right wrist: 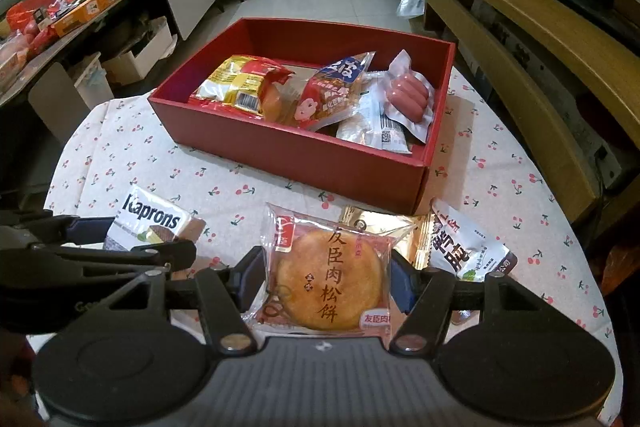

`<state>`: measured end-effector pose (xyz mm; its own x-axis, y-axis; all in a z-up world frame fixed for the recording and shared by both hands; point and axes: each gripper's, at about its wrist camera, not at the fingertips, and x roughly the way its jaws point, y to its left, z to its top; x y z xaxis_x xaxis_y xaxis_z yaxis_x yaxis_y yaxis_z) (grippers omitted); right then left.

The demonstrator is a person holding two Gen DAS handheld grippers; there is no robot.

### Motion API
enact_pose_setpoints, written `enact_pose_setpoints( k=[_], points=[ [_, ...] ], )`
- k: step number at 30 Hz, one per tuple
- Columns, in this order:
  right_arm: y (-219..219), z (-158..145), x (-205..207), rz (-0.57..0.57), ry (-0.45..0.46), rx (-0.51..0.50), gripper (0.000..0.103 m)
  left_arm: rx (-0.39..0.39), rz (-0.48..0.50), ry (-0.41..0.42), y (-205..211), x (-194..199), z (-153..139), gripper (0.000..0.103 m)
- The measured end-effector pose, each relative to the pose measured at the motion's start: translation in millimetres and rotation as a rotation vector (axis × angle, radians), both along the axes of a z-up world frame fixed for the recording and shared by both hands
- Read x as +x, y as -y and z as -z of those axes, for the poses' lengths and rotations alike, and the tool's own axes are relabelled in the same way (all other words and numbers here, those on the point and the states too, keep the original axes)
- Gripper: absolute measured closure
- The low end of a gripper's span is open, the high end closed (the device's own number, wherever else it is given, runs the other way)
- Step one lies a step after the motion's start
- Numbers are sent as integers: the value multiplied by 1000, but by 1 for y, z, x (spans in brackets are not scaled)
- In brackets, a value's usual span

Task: Organize snacks
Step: 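Lift the Kaprons wafer and pastry packet toward the red box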

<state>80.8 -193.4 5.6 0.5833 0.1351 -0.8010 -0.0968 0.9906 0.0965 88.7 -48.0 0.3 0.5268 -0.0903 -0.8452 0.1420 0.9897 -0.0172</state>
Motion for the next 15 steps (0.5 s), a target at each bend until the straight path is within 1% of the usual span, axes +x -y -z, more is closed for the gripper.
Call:
enact_pose_setpoints(
  k=[9, 15],
  points=[
    [-1, 2, 1, -2, -4, -9, 34, 28, 4, 13, 2, -1, 0, 30],
    [-2, 2, 1, -1, -6, -13, 34, 31, 2, 15, 2, -1, 1, 30]
  ],
)
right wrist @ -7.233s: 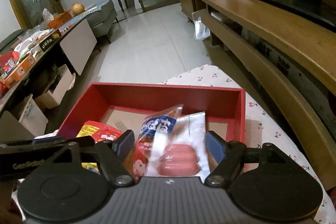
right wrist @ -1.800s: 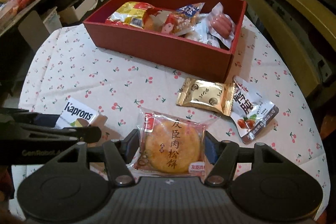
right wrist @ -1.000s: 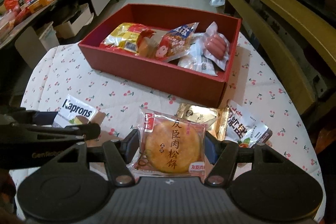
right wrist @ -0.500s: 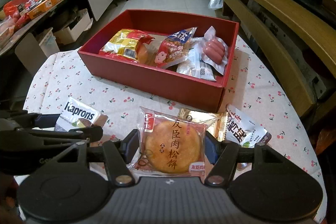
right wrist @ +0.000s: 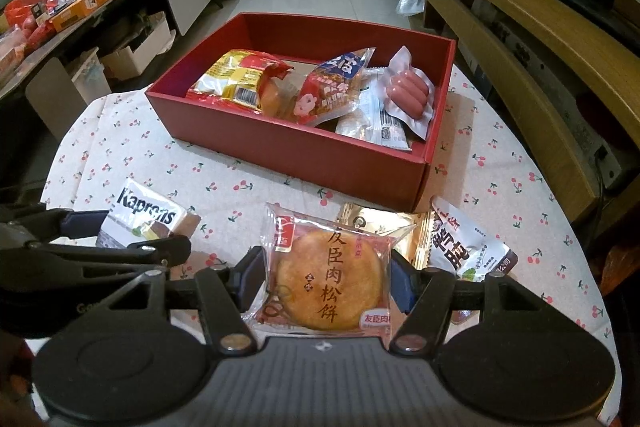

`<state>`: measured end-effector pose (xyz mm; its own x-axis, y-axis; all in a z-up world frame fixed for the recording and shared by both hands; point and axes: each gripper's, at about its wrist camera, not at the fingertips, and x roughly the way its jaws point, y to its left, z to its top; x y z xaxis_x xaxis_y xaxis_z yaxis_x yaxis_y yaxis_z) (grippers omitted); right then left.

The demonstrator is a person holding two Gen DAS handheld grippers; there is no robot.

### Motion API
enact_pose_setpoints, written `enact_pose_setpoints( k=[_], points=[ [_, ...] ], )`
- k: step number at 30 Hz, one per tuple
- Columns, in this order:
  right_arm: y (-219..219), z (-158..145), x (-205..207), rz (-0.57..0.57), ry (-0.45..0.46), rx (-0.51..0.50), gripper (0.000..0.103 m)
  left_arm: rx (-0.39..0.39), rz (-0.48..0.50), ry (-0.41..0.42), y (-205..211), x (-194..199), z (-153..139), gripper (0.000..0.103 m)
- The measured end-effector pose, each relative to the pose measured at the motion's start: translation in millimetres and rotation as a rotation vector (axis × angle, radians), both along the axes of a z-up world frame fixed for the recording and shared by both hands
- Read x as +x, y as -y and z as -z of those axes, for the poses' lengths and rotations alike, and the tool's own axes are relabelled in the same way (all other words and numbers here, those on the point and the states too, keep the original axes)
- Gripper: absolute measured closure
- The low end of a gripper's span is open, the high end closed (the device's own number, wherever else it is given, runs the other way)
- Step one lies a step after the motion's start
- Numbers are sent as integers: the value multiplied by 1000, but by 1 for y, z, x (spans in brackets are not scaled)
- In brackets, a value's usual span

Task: Organize snacks
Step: 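Lift the Kaprons wafer and pastry packet toward the red box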

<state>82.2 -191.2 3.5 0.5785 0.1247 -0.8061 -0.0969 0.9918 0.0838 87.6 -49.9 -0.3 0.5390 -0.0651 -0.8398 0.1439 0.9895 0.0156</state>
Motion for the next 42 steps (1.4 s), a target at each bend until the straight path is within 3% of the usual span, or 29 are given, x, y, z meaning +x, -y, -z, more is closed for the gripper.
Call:
enact_pose_setpoints(
  k=[16, 28, 42],
  points=[
    [2, -16, 1, 24, 74, 26, 34, 7, -5, 71, 0, 4, -19, 31],
    [-2, -34, 5, 50, 162, -25, 34, -22, -18, 120, 1, 14, -30, 31],
    [0, -40, 10, 76, 191, -46, 34, -21, -16, 142, 4, 23, -35, 31]
  ],
)
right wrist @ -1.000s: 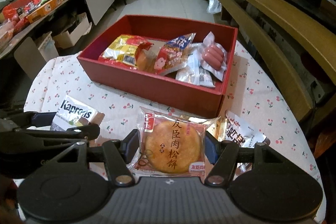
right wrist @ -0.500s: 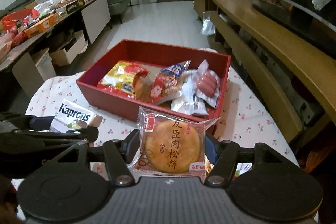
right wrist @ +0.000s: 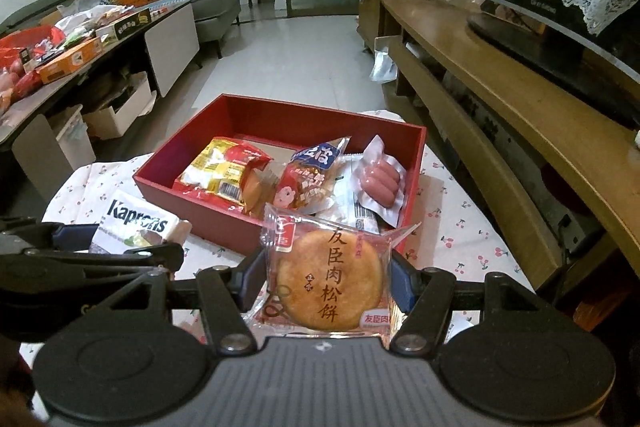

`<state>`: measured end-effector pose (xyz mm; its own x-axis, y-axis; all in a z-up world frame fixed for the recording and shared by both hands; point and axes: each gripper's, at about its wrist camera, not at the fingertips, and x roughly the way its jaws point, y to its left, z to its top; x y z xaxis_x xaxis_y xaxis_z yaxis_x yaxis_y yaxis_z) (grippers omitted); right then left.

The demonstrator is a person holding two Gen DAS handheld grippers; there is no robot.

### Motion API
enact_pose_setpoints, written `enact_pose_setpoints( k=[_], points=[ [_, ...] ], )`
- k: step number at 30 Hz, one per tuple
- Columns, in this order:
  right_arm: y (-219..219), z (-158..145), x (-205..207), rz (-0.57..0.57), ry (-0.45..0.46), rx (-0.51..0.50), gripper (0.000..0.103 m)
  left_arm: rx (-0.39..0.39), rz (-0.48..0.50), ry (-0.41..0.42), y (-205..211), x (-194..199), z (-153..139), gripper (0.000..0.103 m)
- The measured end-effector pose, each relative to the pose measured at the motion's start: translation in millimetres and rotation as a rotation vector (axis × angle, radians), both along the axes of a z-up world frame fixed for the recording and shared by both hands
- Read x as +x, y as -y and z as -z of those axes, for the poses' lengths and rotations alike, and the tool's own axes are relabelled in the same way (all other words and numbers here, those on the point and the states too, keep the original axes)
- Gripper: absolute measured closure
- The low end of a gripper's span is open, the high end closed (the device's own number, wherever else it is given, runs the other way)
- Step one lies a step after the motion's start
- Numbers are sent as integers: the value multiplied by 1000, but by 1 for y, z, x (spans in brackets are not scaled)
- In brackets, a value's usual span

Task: Organize snacks
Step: 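Lift the Kaprons wafer and pastry packet toward the red box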

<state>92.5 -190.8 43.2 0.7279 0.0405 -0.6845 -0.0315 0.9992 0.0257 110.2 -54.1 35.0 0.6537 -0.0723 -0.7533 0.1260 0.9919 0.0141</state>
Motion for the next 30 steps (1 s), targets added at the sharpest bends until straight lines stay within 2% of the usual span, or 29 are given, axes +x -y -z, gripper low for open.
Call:
enact_pose_setpoints(
  k=[30],
  points=[
    [2, -7, 10, 44, 38, -22, 34, -5, 5, 23, 8, 15, -7, 32]
  ],
)
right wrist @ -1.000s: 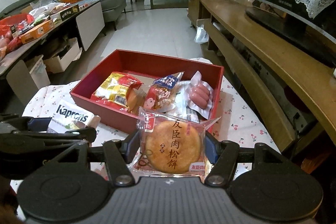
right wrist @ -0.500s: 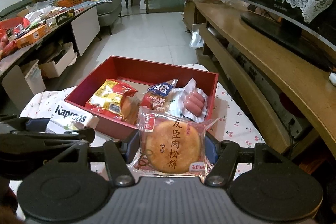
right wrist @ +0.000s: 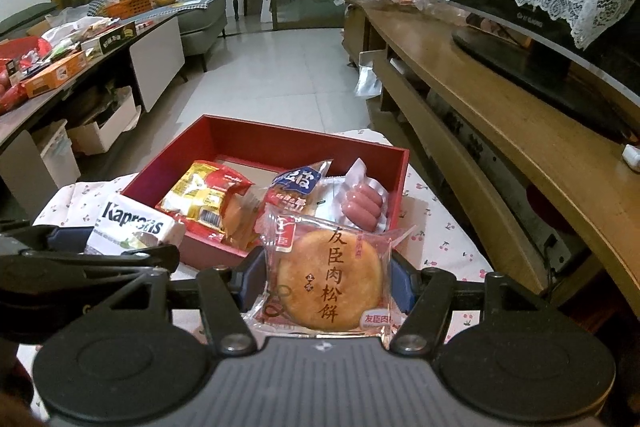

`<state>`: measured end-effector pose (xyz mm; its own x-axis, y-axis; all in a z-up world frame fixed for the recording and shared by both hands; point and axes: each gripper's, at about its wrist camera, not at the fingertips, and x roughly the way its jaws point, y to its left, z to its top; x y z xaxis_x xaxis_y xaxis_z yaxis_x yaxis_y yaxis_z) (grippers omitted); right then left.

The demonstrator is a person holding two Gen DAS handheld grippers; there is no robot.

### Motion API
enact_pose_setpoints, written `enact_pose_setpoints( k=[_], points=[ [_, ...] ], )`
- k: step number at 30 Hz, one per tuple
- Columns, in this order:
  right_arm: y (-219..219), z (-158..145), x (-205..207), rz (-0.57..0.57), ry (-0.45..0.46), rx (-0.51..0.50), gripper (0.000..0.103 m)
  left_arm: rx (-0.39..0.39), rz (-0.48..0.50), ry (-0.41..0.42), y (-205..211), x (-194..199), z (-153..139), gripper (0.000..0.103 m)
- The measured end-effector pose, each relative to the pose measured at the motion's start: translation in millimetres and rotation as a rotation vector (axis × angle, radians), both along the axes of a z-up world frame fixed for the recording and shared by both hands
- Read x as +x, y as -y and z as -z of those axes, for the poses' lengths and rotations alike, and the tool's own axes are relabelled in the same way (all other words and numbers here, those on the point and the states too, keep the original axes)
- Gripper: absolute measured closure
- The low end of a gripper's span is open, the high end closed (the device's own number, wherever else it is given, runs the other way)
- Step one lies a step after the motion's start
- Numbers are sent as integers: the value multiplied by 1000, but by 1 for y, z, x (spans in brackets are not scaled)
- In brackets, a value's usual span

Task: Organize snacks
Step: 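Lift the Kaprons wafer and pastry packet toward the red box, then lower the Kaprons wafer with left tool while right lowers pastry into box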

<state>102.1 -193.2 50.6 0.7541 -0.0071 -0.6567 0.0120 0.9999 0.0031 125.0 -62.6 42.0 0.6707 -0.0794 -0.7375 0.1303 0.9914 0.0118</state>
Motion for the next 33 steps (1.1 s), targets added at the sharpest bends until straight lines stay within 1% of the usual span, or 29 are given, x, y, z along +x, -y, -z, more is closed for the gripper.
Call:
enact_pose_setpoints(
  k=[11, 21, 33],
  points=[
    [-1, 0, 5, 10, 11, -11, 34, -2, -5, 4, 2, 9, -1, 32],
    [-5, 0, 21, 1, 22, -51, 34, -2, -18, 3, 0, 24, 3, 32],
    [-3, 4, 40, -1, 24, -61, 34, 7, -31, -2, 2, 42, 8, 32]
  ],
)
